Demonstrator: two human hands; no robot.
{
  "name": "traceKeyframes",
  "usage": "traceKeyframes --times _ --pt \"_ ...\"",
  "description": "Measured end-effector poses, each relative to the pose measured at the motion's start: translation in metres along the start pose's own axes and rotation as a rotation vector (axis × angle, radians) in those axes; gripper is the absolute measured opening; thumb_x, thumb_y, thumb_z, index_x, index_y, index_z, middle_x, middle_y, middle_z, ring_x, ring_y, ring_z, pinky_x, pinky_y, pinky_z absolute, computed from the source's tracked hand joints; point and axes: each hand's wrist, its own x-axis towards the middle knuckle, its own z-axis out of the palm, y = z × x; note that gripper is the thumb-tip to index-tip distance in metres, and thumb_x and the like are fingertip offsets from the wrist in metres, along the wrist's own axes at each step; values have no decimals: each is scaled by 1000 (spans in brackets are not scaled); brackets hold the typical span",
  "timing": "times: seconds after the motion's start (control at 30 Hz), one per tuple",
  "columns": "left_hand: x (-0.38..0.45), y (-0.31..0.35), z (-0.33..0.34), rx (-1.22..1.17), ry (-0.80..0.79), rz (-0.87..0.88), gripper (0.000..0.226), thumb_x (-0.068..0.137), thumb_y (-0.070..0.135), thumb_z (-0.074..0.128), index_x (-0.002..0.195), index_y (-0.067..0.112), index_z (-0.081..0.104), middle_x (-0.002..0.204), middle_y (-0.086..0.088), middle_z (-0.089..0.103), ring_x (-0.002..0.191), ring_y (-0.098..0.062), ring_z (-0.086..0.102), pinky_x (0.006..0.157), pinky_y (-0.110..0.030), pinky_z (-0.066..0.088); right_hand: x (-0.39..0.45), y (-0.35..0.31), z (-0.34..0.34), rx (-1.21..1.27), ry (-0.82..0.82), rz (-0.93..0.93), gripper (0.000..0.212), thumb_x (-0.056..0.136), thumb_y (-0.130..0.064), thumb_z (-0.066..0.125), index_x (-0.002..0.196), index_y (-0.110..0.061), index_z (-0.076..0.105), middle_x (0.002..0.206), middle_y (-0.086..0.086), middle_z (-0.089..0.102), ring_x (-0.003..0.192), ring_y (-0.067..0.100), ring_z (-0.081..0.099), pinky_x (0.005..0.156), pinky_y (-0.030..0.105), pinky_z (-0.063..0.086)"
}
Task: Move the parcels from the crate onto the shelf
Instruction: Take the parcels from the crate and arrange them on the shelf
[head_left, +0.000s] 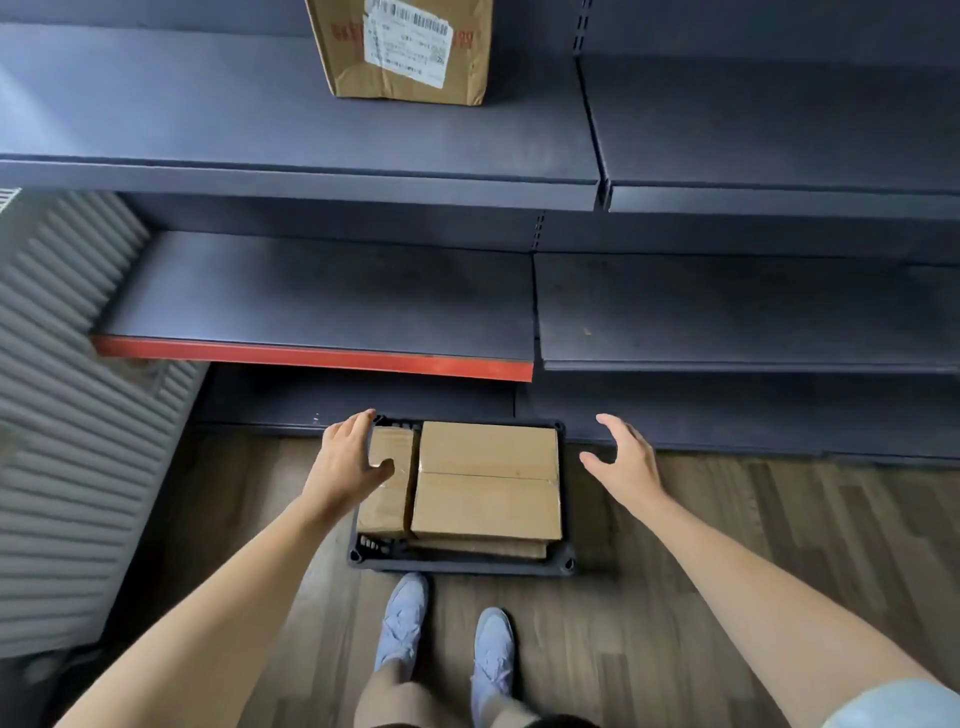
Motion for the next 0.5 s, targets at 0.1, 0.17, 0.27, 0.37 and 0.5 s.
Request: traceKeyframes --times 0.1,0.17,0.27,0.37,0.5 --pt "-10 0 29 16 -62 -40 75 80 19 65 144 5 28 146 -14 38 133 -35 31 109 -38 25 -4 24 9 11 -41 50 58 81 -11 67 134 -8 43 138 13 46 128 27 39 103 28 29" --pt "-10 -3 50 26 -115 -71 76 79 20 66 143 5 28 144 -16 41 130 -35 34 107 -38 28 -4 43 22 9 -74 94 61 80 -12 67 135 -10 42 138 14 46 128 28 39 103 29 30" --pt "-3 -14 86 45 -174 -74 77 78 20 68 142 4 29 139 -18 45 125 -36 39 103 -36 31 0 75 51 15 -110 160 64 78 -12 69 136 -12 40 137 15 46 128 29 40 102 31 32" --pt "11 -37 129 41 -217 -92 81 75 17 70 143 4 28 138 -19 45 124 -36 39 102 -38 33 11 112 89 8 -151 205 72 76 -10 71 139 -11 35 140 16 43 130 29 38 103 30 30" --pt "40 -76 189 62 -255 -122 85 74 18 72 144 5 26 140 -18 42 122 -37 39 103 -41 32 33 163 142 -21 -173 235 84 72 -12 76 142 -10 29 144 16 38 133 29 34 105 31 27"
